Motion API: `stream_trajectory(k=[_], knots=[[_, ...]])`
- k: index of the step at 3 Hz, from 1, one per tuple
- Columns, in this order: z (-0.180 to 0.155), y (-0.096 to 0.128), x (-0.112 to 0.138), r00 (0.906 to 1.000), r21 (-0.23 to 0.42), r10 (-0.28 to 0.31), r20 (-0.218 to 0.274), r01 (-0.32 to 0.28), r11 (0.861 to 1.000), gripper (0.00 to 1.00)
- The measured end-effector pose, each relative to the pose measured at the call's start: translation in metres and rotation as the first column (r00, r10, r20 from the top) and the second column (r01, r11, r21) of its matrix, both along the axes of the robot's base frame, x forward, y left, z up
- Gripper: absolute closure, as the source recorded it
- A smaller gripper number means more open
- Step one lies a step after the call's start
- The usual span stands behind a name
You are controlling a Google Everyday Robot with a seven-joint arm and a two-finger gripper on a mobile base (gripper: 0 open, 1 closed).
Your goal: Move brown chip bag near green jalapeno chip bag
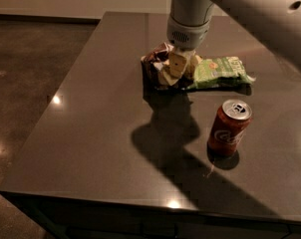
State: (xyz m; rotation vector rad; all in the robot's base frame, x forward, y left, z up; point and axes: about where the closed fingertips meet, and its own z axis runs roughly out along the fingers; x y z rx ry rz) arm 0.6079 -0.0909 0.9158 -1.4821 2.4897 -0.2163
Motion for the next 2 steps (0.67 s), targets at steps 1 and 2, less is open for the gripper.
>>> stream_trajectory(k=[1,2], knots=[[-0.01,-0.001,-0.004,0.9994,0.002,0.016,-0.029,-0.016,1.0,0.59],[-0.011,0.012,-0.011,0.9964,0.036,0.061,-0.059,-0.059,0.998,0.36]])
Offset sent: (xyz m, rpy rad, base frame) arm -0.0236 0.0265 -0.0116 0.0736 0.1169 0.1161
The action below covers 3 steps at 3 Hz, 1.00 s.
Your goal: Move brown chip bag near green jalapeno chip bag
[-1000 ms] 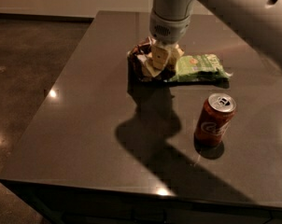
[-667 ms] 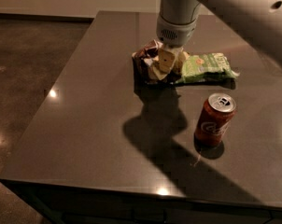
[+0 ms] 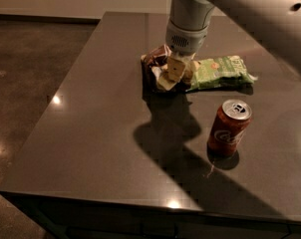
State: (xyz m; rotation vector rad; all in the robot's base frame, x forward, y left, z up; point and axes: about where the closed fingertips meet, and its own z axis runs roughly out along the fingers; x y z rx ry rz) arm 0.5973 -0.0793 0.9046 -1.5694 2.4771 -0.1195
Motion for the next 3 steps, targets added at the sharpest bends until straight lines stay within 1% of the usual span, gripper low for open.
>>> stream_trajectory(k=[1,2,3], knots=[[-0.0001,0.0012,0.0017,1.0,0.004,0.0,0.007,0.0,1.0,0.13],[-0.0002,0.0025,0.0031,0.9999,0.007,0.002,0.013,-0.002,1.0,0.0],[-0.0002,0.0025,0.0031,0.9999,0.007,0.002,0.013,-0.002,1.0,0.0]])
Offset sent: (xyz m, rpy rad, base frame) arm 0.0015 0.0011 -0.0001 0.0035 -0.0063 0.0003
